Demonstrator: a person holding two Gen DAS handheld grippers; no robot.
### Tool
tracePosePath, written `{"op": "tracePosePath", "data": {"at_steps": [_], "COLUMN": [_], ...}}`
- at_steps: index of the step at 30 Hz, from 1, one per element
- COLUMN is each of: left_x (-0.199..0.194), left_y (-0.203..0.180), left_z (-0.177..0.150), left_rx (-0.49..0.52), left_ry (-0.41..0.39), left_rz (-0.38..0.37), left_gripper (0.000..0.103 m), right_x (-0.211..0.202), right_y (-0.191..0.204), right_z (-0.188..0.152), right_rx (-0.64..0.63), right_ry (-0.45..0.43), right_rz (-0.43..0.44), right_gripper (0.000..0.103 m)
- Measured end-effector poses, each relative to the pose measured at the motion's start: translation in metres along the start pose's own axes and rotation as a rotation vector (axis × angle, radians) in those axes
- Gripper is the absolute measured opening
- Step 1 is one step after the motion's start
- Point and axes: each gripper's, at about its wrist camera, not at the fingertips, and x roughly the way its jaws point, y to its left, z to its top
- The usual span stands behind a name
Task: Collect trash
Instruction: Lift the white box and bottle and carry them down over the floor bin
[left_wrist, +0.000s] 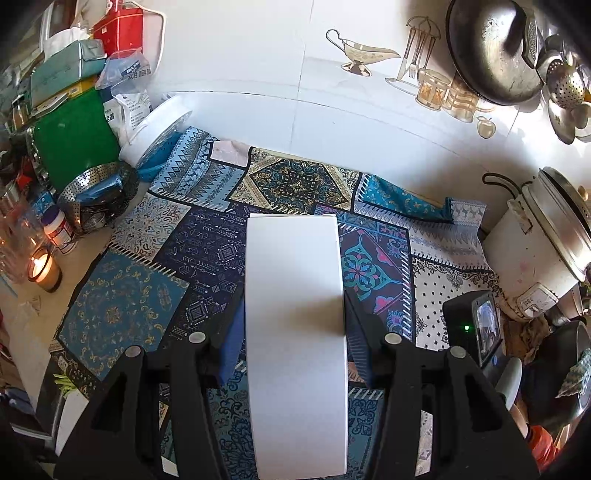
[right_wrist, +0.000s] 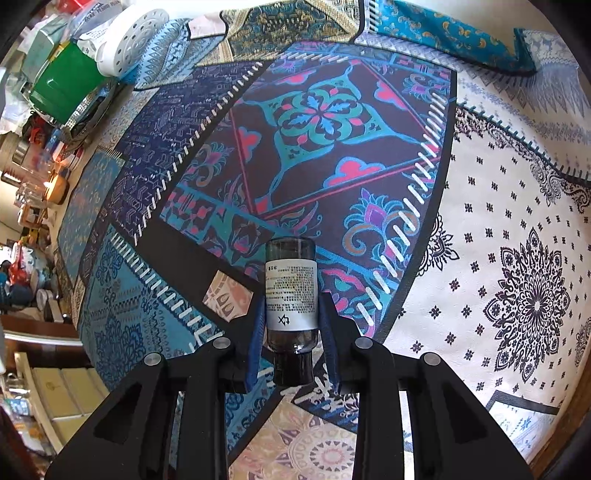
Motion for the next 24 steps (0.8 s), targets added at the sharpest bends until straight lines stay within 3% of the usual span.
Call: {"op": "tracePosePath", "data": {"at_steps": [5,14,18,24], "left_x": [-0.019,-0.065,-0.090,-0.120], "left_y": [0.007,0.038,0.065,0.116], "left_z": [-0.010,-0.039,-0.069,-0.128], "left_rx": [0.023,0.066,0.107,0.147], "left_ry": [-0.016,-0.063,-0.062,-0.016], "left_rz": [-0.004,-0.081,-0.134,-0.167], "left_gripper": [0.050,0.050,0.050,0.050], "right_x": [-0.010,-0.092,-0.116,-0.116], "right_y": [0.012,0.068,0.108,0.170], "right_z": [-0.008,-0.053,-0.084,-0.142], "right_rx": [0.037,0.080,0.101,0.156], "right_ry": [-0.061,-0.283,-0.364,-0.415], "right_rz": [-0.022,-0.032,-0.059,-0.065], "right_gripper": [0.026,0.026,0.026,0.026]}}
